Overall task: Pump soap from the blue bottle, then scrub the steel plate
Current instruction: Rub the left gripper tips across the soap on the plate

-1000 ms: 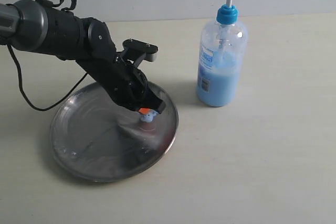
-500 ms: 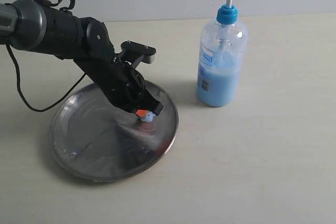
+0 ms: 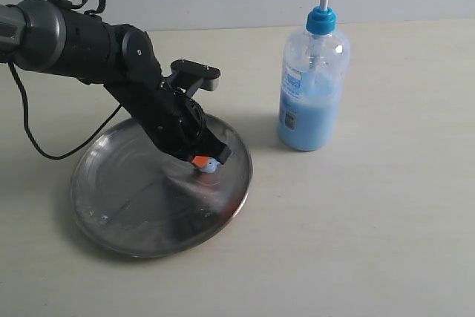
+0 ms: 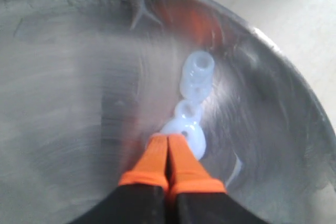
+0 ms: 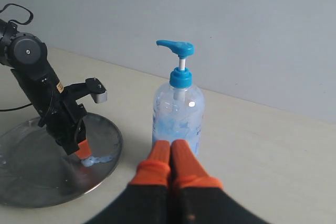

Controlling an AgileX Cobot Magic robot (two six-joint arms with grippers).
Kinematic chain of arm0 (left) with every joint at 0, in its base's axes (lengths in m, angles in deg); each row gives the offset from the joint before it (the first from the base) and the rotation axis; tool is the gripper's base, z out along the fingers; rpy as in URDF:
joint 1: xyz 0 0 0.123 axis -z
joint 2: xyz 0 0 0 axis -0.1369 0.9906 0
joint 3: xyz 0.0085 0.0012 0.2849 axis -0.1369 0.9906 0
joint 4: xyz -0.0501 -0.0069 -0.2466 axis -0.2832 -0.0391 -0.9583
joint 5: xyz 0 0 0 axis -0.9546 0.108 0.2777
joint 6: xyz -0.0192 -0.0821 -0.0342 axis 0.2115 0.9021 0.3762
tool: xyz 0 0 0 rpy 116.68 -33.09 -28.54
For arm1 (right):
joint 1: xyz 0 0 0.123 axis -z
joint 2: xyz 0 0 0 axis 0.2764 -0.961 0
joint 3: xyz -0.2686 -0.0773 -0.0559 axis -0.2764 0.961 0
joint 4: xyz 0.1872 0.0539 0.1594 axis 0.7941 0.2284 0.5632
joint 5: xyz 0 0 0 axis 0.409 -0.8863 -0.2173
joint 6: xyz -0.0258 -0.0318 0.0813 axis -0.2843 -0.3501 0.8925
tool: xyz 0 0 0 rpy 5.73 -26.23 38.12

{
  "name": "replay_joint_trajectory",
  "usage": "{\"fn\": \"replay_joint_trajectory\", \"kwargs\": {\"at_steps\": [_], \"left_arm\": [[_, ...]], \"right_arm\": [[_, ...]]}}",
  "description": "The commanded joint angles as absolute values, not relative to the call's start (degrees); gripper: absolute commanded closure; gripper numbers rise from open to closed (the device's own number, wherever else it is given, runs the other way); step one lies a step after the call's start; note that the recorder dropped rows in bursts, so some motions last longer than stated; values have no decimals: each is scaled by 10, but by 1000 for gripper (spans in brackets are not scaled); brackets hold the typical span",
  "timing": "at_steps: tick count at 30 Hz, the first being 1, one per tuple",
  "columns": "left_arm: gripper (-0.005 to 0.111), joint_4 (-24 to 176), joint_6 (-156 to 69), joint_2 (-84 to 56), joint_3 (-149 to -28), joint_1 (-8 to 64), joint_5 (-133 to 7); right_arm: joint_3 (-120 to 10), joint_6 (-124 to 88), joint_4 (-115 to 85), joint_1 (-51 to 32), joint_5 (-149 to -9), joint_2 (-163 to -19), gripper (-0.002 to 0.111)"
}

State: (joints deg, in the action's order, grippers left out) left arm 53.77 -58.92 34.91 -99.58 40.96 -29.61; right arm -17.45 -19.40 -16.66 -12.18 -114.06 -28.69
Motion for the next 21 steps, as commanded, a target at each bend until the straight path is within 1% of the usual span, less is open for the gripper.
{"fn": "replay_joint_trajectory", "kwargs": {"at_steps": [1,14,21], "left_arm": [[107,532,-586,347,-1000,411,-312],[107,516,-586,347,-1000,411,-277],[107,486,-586,349,-1000,412,-295]], "right_arm": [[-171,-193,-168,-120,-1132,-284,108],[-171,-193,-168,-120,-1132,-284,108],[-171,-193,-168,-120,-1132,-284,108]]}}
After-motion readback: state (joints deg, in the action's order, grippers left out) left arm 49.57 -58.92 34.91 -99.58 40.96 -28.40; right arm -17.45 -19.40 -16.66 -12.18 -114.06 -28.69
